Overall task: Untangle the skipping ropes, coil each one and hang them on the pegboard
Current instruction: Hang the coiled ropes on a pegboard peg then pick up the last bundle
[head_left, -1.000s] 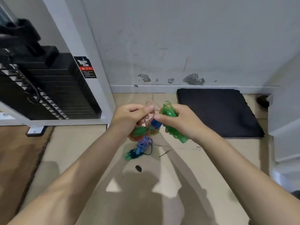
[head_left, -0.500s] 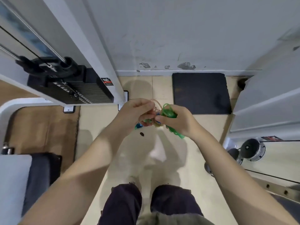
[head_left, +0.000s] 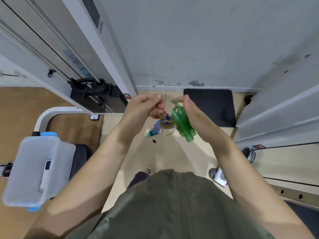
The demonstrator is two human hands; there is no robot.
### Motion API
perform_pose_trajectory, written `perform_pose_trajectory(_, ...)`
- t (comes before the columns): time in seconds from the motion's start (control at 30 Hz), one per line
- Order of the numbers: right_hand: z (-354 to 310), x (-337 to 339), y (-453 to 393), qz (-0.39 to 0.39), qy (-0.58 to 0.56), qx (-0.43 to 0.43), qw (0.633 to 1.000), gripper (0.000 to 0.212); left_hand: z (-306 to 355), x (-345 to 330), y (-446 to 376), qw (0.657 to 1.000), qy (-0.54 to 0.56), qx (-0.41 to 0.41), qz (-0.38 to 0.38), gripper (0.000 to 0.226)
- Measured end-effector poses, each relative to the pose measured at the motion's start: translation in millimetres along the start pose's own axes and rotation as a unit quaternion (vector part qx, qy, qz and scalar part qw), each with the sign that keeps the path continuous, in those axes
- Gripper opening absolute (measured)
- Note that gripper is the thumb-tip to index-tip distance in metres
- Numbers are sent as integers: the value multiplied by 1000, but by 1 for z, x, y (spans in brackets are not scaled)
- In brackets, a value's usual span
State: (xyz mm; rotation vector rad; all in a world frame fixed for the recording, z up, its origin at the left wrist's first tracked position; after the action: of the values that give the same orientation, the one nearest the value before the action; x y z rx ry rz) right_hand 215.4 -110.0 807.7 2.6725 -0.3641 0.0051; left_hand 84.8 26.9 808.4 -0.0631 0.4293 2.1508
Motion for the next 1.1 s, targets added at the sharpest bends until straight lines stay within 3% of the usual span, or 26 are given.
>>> perform_pose_trajectory(0.17, -21, 29, -5, 70, 8, 51, 996, 31, 16, -18, -28, 1000, -19, -14, -15, 13)
perform_pose_trajectory(0.33, -38, 63, -36, 166, -21, 114, 979, 28, 21, -35, -74, 999, -37, -12, -35, 21)
perform_pose_trajectory(0.5, -61, 106, -96, 165, -40, 131, 977, 24, 35, -42, -154, 997, -55, -49, -13, 8)
perform_pose_trajectory(0.63, -94, 158, -156, 195, -39, 152, 968, 17, 66, -42, -235, 998, -45, -32, -4, 31)
perform_pose_trajectory(0.73, -128, 198, -197, 205, -33, 156, 966, 15, 101, -42, -289, 995, -83, -46, -27, 21)
perform_pose_trajectory(0.9, -178, 268, -240, 250, -54, 159, 953, 10, 160, -52, -372, 992, -118, -40, 2, 12)
perform_pose_trajectory(1.1, -218, 322, -254, 190, -68, 175, 964, 18, 226, -85, -420, 984, -149, -97, 13, 17)
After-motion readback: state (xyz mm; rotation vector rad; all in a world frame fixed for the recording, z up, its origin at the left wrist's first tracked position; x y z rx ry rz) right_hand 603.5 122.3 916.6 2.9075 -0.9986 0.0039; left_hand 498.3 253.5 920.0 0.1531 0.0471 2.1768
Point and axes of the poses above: each hand's wrist, its own y-axis away from the middle knuckle, its own x-axis out of the back of the hand, z = x × y, the point moved 2 cm from there along -y, towards the middle knuckle, and after that the axes turned 7 degrees about -z, right-handed, at the moved point
